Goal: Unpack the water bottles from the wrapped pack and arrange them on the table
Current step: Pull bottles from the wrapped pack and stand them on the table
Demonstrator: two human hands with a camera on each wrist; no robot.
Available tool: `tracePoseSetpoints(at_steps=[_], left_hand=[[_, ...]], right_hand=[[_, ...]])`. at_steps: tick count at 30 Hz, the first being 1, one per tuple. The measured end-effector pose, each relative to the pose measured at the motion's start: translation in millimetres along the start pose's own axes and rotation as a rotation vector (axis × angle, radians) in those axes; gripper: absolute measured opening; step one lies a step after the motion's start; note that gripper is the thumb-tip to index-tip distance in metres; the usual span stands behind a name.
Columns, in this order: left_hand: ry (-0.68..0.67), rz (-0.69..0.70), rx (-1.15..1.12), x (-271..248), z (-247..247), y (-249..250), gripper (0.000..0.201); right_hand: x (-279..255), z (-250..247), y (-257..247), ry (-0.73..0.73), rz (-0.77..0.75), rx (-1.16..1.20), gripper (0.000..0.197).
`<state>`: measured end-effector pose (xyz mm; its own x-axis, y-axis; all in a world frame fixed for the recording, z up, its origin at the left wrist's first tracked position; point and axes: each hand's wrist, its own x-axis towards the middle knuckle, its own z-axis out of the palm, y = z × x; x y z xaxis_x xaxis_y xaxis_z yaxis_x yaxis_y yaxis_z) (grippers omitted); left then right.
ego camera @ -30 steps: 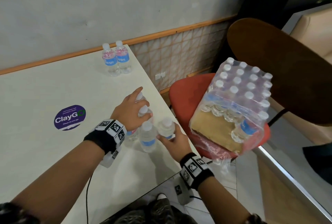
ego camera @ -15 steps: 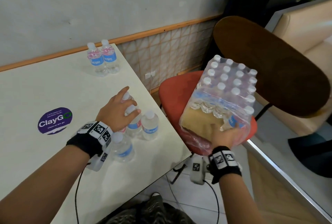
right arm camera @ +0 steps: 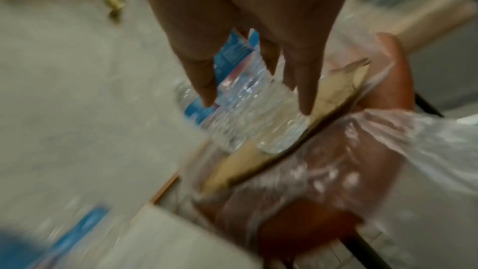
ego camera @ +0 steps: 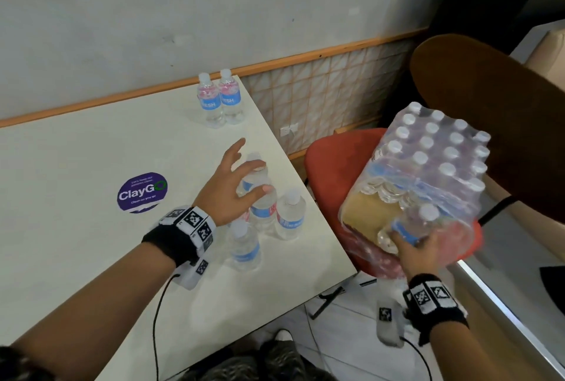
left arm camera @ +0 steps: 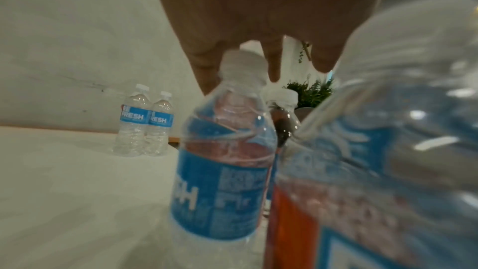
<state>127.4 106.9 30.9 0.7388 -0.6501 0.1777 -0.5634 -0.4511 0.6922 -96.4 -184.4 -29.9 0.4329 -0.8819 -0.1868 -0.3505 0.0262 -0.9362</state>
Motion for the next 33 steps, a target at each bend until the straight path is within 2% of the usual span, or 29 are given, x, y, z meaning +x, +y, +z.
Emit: tracePoseSetpoints(at_steps=[2,4,8,10,12,15,18,21,25,33], left_hand=[[0.085,0.112,0.049,-17.5,-7.9,2.1,0.052],[0.092,0.173,0.091,-38.1,-9.6,1.3,0.055],[0.027,0.128,0.112,-68.6,-0.8,-13.5,0.065],[-0.028,0.041,0.081,-73.3,3.9,-22.7,0.067],[-0.124,-0.078,0.001,-73.4,5.9,-26.1,0.064],[-0.260,-0.171,-0.135,-64.7,8.0,-27.0,0.051],[-0.256,-0.194,-0.152,-57.8,5.4,-27.8,0.044],[-0.269,-0.214,-0.136,-58.4,-1.4,-34.4,0.042],[-0.295,-0.212,-0.110,-63.9,-17.6,-47.6,0.038],[-0.359,-0.294,-0.069,-82.6,-83.5,-95.4,0.041]], right_hand=[[-28.8,14.6,4.1,-0.216,-0.058,0.031,0.044],[-53.7,35.0,9.8,-0.407,-0.134,0.000,0.050],[-94.3,86.2,10.8,-0.610,-0.151,-0.054,0.064],[-104.3,104.7,4.0,-0.650,-0.175,-0.074,0.065],[-104.0,113.3,-1.5,-0.687,-0.138,-0.046,0.076],[-96.7,111.9,-10.3,-0.744,-0.004,-0.017,0.112],[-86.8,111.0,-16.2,-0.816,0.026,-0.093,0.133],[-90.7,123.2,-26.9,-0.908,0.063,-0.102,0.129],[-101.7,145.5,-31.6,-0.893,0.060,-0.101,0.118],[-146.9,217.0,-34.6,-0.942,0.116,-0.061,0.124]])
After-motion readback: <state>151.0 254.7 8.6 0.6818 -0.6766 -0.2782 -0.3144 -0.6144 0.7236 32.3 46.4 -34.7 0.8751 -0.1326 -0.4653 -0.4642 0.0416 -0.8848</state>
